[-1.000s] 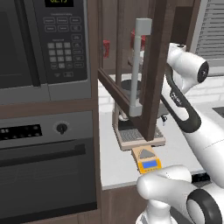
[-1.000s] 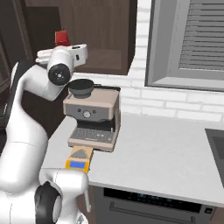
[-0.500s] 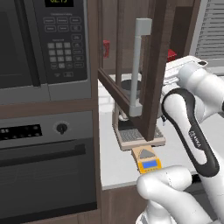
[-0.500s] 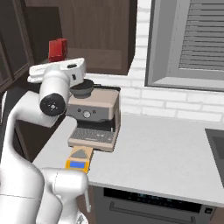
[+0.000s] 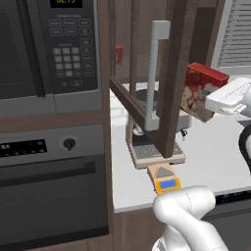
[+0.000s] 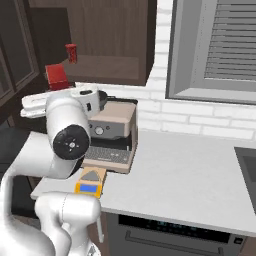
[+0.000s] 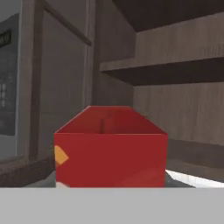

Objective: Pick the cereal and place it on the digital scale for weighing, and close the cabinet.

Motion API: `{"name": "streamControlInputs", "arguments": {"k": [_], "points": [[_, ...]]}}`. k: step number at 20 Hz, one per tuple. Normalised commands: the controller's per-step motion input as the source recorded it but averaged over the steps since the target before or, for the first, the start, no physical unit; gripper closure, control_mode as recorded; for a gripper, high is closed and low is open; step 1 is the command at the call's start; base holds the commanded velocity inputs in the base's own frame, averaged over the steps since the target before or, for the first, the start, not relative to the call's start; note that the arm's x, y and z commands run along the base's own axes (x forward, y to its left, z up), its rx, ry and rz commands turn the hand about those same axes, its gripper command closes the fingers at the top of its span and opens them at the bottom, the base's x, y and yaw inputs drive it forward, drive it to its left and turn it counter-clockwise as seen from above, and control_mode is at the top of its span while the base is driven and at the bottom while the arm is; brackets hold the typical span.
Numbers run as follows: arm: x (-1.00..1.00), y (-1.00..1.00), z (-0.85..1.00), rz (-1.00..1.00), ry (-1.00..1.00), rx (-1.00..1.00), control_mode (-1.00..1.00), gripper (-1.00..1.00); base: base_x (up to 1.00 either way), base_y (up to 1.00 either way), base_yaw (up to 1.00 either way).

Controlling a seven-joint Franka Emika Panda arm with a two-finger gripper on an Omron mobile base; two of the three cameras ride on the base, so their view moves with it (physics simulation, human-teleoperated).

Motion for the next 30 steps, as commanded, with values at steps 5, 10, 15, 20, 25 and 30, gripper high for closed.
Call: {"name": "streamControlInputs", "arguments": {"k": [5,10,15,20,25,30], "points": [[-0.87,-0.53,-0.83,0.43,0.10,-0.04,-1.00,1.00,0.00,0.00,0.00],[0.09,-0.15,-1.00,0.39,0.14,-0.09,-1.00,1.00,0.00,0.00,0.00],[0.60,0.00,-1.00,0.33,0.13,-0.07,-1.00,1.00,0.00,0.00,0.00],[0.70,0.02,-0.97,0.21,-0.01,0.00,-1.00,1.00,0.00,0.00,0.00],[0.65,0.11,-0.76,0.08,-0.03,0.01,-1.00,1.00,0.00,0.00,0.00],[0.73,0.14,-0.60,0.01,-0.03,0.02,-1.00,1.00,0.00,0.00,0.00]]}}
